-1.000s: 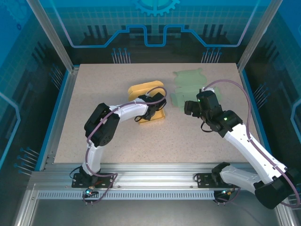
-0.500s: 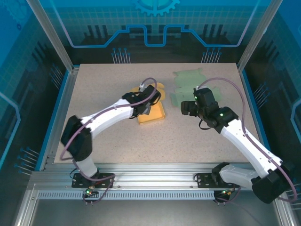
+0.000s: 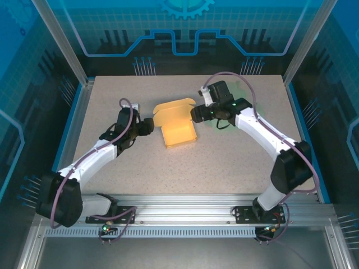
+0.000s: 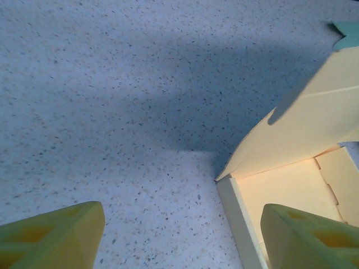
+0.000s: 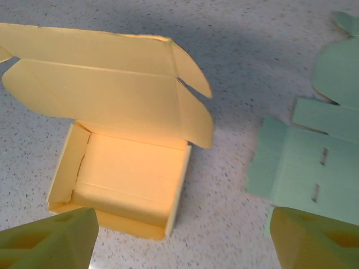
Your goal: Fold the paper box
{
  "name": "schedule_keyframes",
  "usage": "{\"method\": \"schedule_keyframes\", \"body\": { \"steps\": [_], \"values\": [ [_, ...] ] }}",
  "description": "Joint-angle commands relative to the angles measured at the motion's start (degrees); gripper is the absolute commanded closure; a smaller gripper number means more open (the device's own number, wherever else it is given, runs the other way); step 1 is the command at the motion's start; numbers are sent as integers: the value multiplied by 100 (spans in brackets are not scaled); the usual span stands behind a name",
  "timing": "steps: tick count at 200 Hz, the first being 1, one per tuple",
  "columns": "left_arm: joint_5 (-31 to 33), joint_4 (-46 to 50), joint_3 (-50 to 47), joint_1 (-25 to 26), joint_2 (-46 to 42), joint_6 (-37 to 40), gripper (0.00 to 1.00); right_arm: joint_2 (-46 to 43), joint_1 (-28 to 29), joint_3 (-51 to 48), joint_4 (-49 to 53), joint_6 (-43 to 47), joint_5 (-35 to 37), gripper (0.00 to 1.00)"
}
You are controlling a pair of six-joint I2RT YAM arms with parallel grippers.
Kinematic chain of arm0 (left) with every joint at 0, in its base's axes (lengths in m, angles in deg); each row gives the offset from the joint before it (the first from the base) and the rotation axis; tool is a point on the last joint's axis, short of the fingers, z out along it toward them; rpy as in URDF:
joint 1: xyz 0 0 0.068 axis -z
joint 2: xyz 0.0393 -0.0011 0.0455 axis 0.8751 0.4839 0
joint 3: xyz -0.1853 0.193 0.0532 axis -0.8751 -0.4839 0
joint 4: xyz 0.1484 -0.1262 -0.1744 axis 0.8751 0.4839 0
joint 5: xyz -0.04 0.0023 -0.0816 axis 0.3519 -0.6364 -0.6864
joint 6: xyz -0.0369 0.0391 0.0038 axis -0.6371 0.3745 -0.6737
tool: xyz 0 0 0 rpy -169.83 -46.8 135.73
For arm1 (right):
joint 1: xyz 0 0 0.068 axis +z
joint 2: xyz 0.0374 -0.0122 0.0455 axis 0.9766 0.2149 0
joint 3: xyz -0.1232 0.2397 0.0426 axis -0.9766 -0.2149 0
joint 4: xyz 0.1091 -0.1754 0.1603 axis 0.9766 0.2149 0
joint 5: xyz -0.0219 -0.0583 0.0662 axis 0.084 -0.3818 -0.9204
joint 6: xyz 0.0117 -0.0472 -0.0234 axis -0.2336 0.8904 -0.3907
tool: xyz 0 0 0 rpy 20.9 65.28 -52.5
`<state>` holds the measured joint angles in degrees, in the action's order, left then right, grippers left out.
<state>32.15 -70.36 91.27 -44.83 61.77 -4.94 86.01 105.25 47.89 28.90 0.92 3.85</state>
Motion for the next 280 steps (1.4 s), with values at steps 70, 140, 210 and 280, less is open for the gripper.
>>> {"method": "schedule_keyframes", "body": {
  "steps": [70,140,210,280],
  "values": [
    [-1473,-1453,289,-340,1264,160,40,1525,-558,1115,-321,520,-1492,28],
    [-1477,-1433,462,-344,1501,353,44,2023,-578,1500,-215,631,-1602,33],
    [-1618,-1177,847,-344,1723,512,51,2219,-572,1678,-161,617,-1743,43],
    [-1815,-930,1044,-297,1835,599,62,2239,-516,1602,-171,610,-1692,63]
  ]
}}
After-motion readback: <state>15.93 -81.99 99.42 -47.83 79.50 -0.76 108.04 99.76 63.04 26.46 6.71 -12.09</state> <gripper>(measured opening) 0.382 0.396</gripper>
